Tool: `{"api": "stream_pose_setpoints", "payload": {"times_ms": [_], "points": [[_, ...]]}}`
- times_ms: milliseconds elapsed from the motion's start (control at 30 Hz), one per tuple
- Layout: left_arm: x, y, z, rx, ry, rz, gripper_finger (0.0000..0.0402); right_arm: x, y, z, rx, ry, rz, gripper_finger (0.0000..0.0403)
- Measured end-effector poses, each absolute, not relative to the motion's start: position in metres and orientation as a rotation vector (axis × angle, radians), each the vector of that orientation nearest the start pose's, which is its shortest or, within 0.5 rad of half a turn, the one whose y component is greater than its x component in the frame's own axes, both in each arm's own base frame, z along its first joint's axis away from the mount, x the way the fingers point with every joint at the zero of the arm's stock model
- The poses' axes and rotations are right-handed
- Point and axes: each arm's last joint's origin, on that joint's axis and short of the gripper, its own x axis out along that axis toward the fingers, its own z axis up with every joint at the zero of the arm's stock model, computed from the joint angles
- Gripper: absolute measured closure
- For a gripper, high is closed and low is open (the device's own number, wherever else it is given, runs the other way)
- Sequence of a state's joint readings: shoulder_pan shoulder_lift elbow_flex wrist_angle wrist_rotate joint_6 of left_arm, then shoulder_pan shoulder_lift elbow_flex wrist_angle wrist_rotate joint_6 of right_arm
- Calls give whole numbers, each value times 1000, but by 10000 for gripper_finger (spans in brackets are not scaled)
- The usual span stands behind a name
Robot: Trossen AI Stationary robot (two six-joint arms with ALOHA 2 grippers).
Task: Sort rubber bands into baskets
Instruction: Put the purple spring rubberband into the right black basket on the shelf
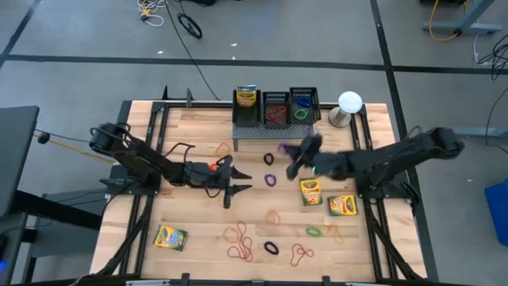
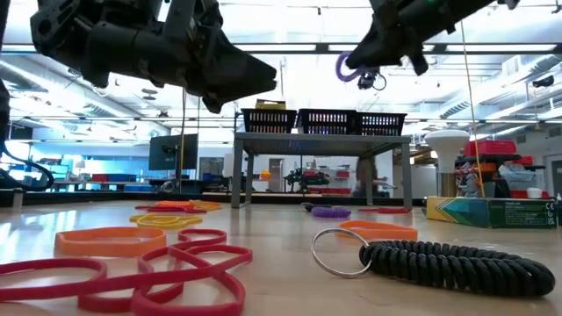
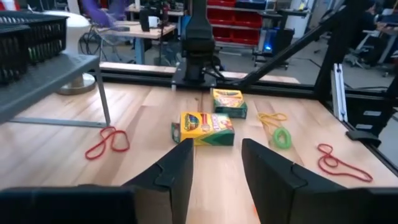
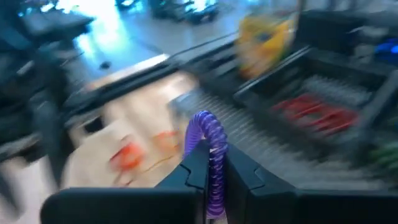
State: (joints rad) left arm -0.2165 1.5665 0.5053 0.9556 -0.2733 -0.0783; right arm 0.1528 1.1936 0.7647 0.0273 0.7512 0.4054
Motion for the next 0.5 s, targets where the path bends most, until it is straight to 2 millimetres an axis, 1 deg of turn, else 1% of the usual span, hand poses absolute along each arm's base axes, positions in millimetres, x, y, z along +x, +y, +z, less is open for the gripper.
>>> {"api": "stream_pose_setpoints", "payload": {"times_ms": [133,233,300,433,500], "points": [[279,-53,177,-50,88,68,266,240,-13,293,152,274,-775,375],[278,-53,183,-48,68,76,267,239,-33,309,93,329,-850,374],[276,-52,190,-30,44,78,267,240,-45,318,60,346,-878,374],[267,-46,210,-8,5,109,267,236,-64,324,50,369,-906,374],[262,-41,218,-11,-3,124,268,234,-72,324,47,380,-927,374]]}}
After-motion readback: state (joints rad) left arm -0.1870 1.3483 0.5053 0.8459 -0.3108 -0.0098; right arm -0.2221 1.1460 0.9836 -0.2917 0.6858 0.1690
